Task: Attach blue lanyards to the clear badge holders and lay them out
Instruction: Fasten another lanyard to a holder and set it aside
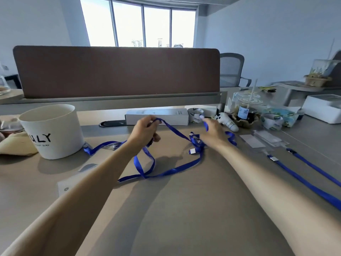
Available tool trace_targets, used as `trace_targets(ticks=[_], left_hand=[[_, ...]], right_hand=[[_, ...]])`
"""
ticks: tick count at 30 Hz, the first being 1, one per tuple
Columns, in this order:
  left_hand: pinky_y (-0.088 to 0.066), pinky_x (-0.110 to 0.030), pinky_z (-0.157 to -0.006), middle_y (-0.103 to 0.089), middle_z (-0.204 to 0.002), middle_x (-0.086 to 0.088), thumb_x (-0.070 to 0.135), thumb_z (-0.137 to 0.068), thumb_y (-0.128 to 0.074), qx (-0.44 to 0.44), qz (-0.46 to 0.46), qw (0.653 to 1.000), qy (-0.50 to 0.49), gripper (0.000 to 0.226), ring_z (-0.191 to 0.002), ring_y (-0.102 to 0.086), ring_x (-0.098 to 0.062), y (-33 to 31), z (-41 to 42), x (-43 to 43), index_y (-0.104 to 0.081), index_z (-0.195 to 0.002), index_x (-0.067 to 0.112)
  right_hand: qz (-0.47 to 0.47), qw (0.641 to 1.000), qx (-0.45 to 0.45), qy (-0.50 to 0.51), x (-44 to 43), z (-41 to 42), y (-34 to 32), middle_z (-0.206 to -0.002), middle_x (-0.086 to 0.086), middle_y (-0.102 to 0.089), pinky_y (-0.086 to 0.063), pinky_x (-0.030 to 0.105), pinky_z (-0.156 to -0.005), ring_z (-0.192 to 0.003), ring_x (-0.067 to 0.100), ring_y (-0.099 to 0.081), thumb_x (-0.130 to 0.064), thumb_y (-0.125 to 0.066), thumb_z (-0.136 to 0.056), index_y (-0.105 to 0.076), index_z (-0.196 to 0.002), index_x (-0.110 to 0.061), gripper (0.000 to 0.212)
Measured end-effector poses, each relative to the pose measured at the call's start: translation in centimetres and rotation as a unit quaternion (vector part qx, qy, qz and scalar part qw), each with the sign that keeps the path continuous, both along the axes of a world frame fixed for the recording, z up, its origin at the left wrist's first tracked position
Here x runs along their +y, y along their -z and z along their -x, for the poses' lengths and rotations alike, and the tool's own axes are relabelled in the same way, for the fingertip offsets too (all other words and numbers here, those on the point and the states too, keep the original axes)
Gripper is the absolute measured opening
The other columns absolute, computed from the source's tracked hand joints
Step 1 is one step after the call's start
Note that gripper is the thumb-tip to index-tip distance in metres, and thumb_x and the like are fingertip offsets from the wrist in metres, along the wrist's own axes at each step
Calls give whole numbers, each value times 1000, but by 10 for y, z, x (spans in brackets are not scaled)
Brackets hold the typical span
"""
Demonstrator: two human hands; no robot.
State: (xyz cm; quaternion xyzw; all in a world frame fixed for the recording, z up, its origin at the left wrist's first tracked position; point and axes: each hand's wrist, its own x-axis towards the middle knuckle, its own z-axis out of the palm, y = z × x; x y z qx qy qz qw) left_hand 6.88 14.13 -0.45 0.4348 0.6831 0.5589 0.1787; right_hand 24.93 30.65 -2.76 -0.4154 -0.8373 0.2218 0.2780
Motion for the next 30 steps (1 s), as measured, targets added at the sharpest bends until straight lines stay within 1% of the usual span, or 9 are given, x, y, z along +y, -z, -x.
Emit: trace_targets(ticks=[2,5,9,12,15,20,22,27,30], left_hand=[[-52,-32,-56,-55,-70,-6,17,-101,-43,-61,-44,997,34,17,-59,-60,-19,-14,-7,-1,-59,-100,8],[-38,-25,-47,-50,-68,-4,16,-100,-45,-109,-100,987,57,17,-53,-50,-17,-35,-13,-6,-58,-91,11],[-34,-24,-45,-49,-64,-3,17,-100,-45,-75,-88,992,49,18,-51,-42,-16,-50,-12,-23,-60,-91,12],[-31,-25,-45,-48,-63,-4,16,-100,-44,-46,-50,997,24,19,-50,-37,-16,-48,-7,-38,-58,-88,13],[-32,-24,-43,-50,-62,-5,15,-101,-42,11,5,1000,-6,22,-47,-38,-14,-38,1,-47,-57,-85,16],[-35,-26,-45,-54,-69,-7,19,-101,-41,59,61,995,-47,19,-50,-42,-16,-23,12,-51,-57,-94,13],[-35,-25,-45,-55,-71,-7,19,-101,-40,66,63,994,-64,19,-51,-42,-15,-21,14,-50,-57,-98,11],[-37,-27,-49,-56,-70,-7,19,-101,-38,53,30,996,-63,19,-54,-45,-16,-25,12,-48,-56,-101,10],[-42,-24,-48,-59,-72,-8,19,-102,-37,60,34,997,-36,19,-54,-52,-18,-31,6,-49,-54,-99,12]], right_hand=[[22,993,-26,-111,-18,1,2,-141,4,-48,-43,40,-99,-123,22,-46,-9,-57,-81,-46,-141,-24,64],[39,972,-123,-198,-33,5,17,-112,-3,-59,-45,34,-85,-108,19,-46,-18,-61,-80,-50,-131,-25,53],[-41,977,-136,-157,-29,5,31,-88,-4,-56,-43,33,-71,-94,21,-51,-34,-58,-91,-59,-95,-15,20],[-86,976,-171,-102,-18,-4,28,-110,-1,-55,-45,35,-80,-102,23,-55,-40,-57,-94,-62,-109,-17,28],[-85,975,-187,-81,-6,-17,22,-104,4,-57,-45,35,-75,-98,26,-59,-27,-58,-96,-65,-103,-12,18],[5,998,16,-59,-5,-26,5,-78,7,-63,-46,31,-59,-62,21,-61,-11,-56,-95,-65,-89,-14,12],[-5,996,84,18,1,-25,2,-81,10,-64,-47,33,-63,-71,30,-63,-12,-52,-97,-65,-93,-10,14],[-20,984,-174,18,-5,-27,9,-134,13,-52,-44,43,-96,-129,35,-43,-23,-50,-94,-44,-140,-11,48],[-96,986,-139,-11,-29,-20,7,-142,7,-48,-39,43,-100,-134,31,-36,-21,-53,-89,-47,-140,-17,51]])
